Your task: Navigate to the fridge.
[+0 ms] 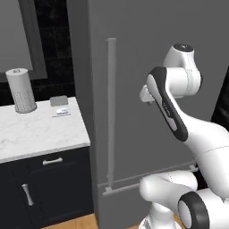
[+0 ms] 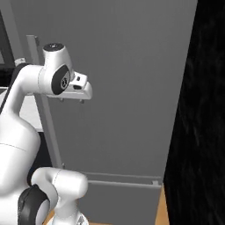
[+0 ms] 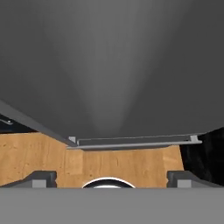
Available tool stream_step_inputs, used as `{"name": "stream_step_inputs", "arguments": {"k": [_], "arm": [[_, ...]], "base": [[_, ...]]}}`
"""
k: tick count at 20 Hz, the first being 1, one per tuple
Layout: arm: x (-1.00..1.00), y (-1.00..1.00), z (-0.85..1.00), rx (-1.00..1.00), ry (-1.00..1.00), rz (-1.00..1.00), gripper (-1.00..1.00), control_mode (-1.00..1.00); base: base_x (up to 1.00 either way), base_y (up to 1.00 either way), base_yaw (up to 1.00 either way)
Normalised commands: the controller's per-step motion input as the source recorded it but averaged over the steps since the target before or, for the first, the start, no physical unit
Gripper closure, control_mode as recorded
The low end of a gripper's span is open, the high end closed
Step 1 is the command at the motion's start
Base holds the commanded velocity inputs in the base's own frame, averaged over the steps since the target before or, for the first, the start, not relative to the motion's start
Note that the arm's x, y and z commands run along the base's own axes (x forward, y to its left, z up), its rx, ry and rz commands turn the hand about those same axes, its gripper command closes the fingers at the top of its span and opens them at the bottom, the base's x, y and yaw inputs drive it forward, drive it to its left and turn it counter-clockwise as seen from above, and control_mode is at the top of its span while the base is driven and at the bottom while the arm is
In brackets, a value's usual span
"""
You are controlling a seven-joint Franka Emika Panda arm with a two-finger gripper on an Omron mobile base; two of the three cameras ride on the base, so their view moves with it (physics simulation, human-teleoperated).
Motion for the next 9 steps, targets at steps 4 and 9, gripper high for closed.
{"name": "stream_step_inputs", "arguments": {"k": [4,9], "arm": [[0.0,0.0,0.0,0.0,0.0,0.0,-1.0,1.0],[0.0,0.0,0.0,0.0,0.0,0.0,-1.0,1.0]], "base": [[0.63,-0.44,0.26],[0.02,-0.08,0.02]]}}
